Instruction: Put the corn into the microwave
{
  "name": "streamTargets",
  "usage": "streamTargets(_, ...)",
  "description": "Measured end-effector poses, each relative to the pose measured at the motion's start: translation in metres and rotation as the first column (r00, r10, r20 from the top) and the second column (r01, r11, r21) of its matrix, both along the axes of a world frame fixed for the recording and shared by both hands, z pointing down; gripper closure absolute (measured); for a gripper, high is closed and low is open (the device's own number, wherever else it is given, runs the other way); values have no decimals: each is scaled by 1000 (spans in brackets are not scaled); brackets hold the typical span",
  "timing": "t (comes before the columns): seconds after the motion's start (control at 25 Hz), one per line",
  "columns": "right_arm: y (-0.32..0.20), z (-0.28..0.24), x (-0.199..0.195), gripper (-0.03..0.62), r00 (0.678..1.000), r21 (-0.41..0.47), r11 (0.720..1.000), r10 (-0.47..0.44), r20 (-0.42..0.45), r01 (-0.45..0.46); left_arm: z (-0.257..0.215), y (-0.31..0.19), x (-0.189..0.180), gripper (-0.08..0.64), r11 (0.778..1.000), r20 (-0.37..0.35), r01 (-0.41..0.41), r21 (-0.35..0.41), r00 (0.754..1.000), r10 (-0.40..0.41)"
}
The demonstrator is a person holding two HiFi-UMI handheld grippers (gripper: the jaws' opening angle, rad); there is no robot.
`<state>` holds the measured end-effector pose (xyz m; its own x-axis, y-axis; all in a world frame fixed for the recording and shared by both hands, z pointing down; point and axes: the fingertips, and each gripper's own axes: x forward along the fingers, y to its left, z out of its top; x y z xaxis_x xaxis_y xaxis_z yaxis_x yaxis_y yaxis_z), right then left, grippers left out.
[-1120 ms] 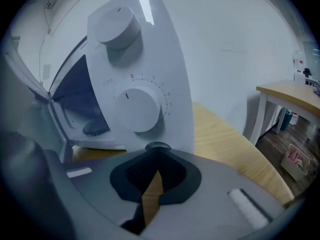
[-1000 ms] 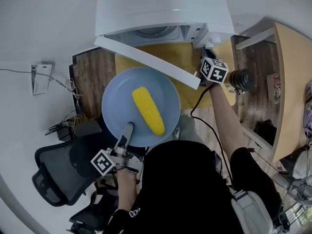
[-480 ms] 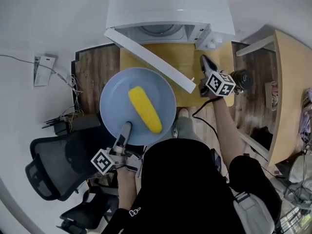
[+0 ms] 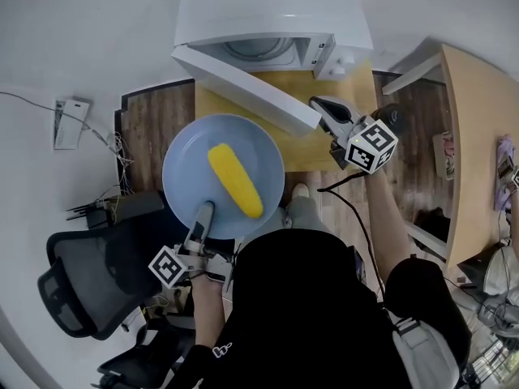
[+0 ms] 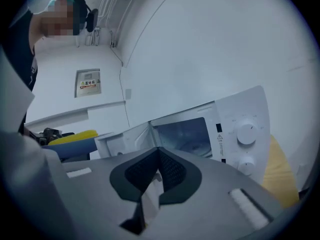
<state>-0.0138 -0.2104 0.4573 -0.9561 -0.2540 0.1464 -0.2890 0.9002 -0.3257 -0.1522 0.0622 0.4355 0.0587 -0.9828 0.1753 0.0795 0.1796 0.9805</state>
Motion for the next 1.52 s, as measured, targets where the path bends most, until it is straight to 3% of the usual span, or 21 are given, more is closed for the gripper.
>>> streamTargets(0.36,48,-16,7,586,999,-2,999,-43,26,43,-9,31,14,483,999,14,1,35,1000,-1)
streamTargets(0.56,88,-19,-3,586,990,55,988,-141,-10,141,-10,56,24,482,999,16,21,36,1000,-21)
streamTargets(0.72,111,-18,-13,586,976,17,977,-213,37,213,-6,76,35,482,999,8,45,28,999,-45)
streamTargets(1.0,144,-17,-41,586,957,-40,962,-264,117,270,1,108,49,482,998,-3,57,32,998,-57)
streamTargets(1.28,185,-4,-73,586,957,-73,957,-272,101,279,-4,143,39,479,999,-21,18,28,1000,-17)
streamTargets(1.52,211,-3,-104,586,953,-146,955,-227,203,259,-12,167,16,479,999,-24,-15,29,1000,16)
